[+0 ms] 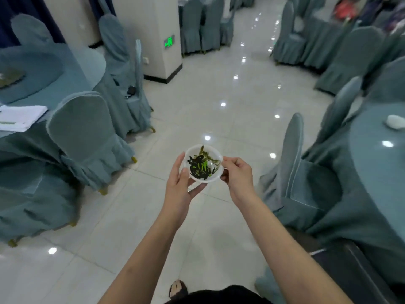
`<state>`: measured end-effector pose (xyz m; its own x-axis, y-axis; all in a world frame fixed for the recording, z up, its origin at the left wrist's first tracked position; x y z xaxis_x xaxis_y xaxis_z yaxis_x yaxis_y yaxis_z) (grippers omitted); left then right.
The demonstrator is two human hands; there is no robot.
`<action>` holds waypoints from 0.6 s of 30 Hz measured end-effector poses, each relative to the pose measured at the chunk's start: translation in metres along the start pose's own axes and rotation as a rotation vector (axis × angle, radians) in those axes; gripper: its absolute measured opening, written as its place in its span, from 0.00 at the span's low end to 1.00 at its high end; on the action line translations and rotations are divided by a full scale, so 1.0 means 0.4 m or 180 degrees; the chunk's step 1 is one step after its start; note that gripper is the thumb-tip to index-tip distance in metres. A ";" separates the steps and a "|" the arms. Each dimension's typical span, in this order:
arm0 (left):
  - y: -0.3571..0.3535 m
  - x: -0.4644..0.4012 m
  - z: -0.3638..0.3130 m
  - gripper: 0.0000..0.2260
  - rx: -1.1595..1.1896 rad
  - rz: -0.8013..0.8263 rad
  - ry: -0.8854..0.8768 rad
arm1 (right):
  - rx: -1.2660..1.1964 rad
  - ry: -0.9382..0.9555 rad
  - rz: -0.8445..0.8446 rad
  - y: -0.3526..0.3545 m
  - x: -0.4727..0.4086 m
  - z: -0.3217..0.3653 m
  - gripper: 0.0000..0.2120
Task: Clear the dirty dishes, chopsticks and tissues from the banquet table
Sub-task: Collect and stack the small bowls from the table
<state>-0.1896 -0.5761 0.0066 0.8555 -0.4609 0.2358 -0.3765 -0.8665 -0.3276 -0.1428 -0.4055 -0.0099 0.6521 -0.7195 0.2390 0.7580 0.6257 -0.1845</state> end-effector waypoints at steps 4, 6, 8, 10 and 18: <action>-0.101 -0.186 -0.045 0.18 -0.0136 0.0563 0.0140 | -0.0174 0.0158 -0.0568 0.036 -0.118 0.063 0.05; -0.164 -0.250 -0.043 0.19 -0.0156 0.0817 0.0218 | -0.0216 0.0220 -0.0842 0.077 -0.164 0.089 0.06; -0.232 -0.318 -0.028 0.19 -0.0181 0.1102 0.0322 | -0.0251 0.0272 -0.1161 0.124 -0.214 0.116 0.06; -0.292 -0.380 -0.013 0.18 -0.0234 0.1318 0.0419 | -0.0269 0.0307 -0.1413 0.165 -0.263 0.129 0.05; -0.572 -0.698 0.036 0.18 -0.0451 0.1873 0.0705 | -0.0505 0.0336 -0.1986 0.313 -0.580 0.190 0.04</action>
<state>-0.3371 -0.2464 0.0028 0.4039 -0.8823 0.2417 -0.8167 -0.4668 -0.3394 -0.2003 -0.1375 -0.0160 0.0807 -0.9640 0.2532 0.9827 0.0345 -0.1818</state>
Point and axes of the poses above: each hand's wrist, its own x-axis away from the middle knuckle, its own y-axis out of the back of the hand, z = x × y, the point moved 4 cm from there along -x, towards the middle knuckle, and after that the axes turned 5 degrees about y, right-handed, at the moved point
